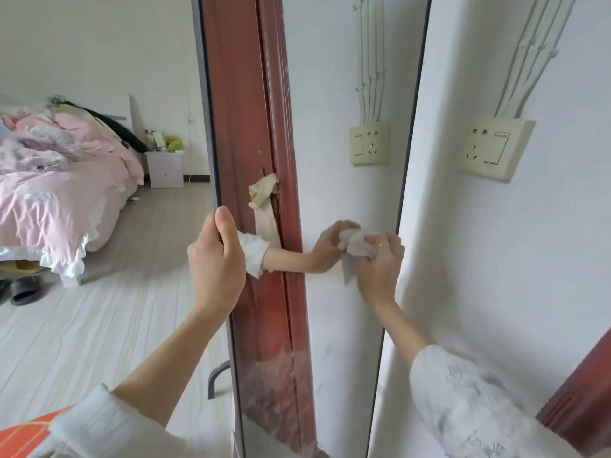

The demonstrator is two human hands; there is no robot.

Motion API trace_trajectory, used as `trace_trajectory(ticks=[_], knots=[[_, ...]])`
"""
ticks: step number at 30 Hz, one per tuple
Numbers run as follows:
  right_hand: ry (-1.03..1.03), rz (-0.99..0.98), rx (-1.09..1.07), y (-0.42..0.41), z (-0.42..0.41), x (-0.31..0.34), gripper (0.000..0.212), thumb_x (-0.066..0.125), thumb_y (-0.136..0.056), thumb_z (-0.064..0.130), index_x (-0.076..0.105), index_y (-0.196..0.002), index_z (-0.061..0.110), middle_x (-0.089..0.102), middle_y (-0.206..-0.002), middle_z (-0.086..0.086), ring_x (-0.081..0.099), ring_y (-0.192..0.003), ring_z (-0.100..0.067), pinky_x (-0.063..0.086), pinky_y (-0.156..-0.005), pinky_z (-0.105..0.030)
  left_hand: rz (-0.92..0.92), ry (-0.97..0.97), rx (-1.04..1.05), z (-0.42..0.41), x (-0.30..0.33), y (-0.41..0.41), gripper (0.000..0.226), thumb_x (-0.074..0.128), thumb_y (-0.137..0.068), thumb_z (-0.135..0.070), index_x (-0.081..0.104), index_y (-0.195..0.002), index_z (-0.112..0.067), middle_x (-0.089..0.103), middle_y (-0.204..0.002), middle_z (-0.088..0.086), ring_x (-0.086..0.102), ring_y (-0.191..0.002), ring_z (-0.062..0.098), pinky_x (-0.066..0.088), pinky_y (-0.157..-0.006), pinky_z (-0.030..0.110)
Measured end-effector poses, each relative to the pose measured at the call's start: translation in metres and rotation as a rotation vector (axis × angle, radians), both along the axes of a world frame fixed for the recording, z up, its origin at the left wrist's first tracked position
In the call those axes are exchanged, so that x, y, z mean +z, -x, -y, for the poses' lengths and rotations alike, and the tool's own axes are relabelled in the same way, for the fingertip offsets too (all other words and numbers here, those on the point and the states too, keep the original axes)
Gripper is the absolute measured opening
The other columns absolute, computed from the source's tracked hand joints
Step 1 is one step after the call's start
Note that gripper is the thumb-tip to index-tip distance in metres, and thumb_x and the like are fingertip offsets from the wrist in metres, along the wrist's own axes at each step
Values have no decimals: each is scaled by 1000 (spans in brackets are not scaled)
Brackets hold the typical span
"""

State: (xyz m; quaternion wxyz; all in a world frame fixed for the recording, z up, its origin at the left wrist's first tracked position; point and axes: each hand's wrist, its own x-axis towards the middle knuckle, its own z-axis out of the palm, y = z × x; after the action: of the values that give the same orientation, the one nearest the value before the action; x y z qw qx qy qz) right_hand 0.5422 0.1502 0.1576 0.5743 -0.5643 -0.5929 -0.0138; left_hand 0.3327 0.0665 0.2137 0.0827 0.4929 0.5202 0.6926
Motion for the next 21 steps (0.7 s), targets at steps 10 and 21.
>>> trace_trajectory(ticks=[10, 21], knots=[[-13, 63, -133, -41, -31, 30, 38, 41, -80, -7, 56, -114, 5, 49, -117, -15, 43, -113, -31, 33, -85, -26, 33, -193, -10, -3, -13, 10, 47, 29, -99, -34, 20, -56, -19, 25, -48, -5, 26, -46, 11, 23, -48, 23], [-153, 3, -150, -46, -48, 9, 42, 41, -78, -4, 61, -113, 9, 52, -118, -9, 45, -112, -27, 32, -84, -20, 155, 61, -1165, -195, -59, -155, 26, 55, -69, 4, 59, -88, -13, 62, -86, 6, 59, -82, 21, 50, -75, 27]])
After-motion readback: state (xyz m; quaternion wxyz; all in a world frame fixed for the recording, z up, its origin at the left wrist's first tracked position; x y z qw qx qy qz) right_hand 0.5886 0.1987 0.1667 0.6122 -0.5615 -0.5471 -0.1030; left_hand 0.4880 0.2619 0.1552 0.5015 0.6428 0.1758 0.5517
